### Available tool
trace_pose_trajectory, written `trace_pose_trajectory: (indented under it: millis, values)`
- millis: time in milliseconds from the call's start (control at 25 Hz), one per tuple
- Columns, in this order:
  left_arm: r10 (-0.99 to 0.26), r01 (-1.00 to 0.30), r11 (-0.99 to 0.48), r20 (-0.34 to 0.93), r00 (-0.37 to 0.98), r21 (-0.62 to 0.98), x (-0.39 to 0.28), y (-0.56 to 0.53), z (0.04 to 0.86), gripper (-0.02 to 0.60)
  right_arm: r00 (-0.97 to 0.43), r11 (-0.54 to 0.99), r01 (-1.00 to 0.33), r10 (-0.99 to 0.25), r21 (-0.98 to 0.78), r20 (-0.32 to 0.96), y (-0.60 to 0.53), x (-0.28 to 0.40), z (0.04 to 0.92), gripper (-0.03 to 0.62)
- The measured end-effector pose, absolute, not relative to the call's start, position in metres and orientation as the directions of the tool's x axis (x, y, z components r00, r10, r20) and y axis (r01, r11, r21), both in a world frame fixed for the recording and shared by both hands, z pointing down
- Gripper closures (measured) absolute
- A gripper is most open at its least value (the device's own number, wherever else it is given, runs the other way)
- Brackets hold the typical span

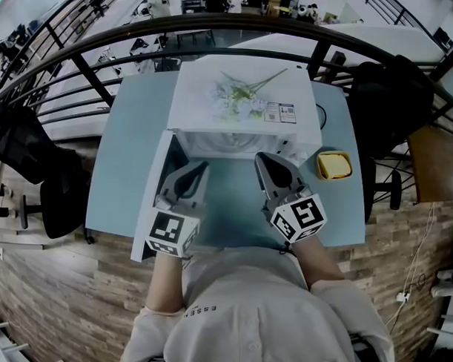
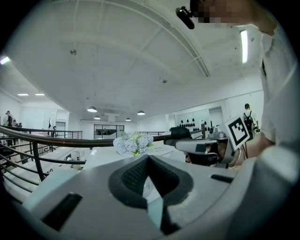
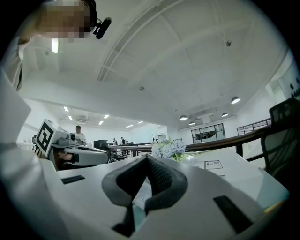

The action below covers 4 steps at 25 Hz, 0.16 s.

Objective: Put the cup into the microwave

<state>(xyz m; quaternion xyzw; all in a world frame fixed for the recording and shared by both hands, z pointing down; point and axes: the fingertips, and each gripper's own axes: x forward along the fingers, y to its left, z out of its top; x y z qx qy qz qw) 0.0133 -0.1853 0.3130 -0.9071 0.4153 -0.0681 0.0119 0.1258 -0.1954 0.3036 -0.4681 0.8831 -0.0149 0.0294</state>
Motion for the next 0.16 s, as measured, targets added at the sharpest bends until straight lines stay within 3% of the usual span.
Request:
trace_pose_trajectory:
  millis: [160]
  values:
    - [-0.752, -0.751, -0.658, 0.103, 0.651, -0.057, 0.0112, -0.1857, 0.3094, 0.581, -0.552, 0.553, -0.831, -0.833, -0.055, -0.044, -0.1975, 0.1251, 0.3038, 0.579]
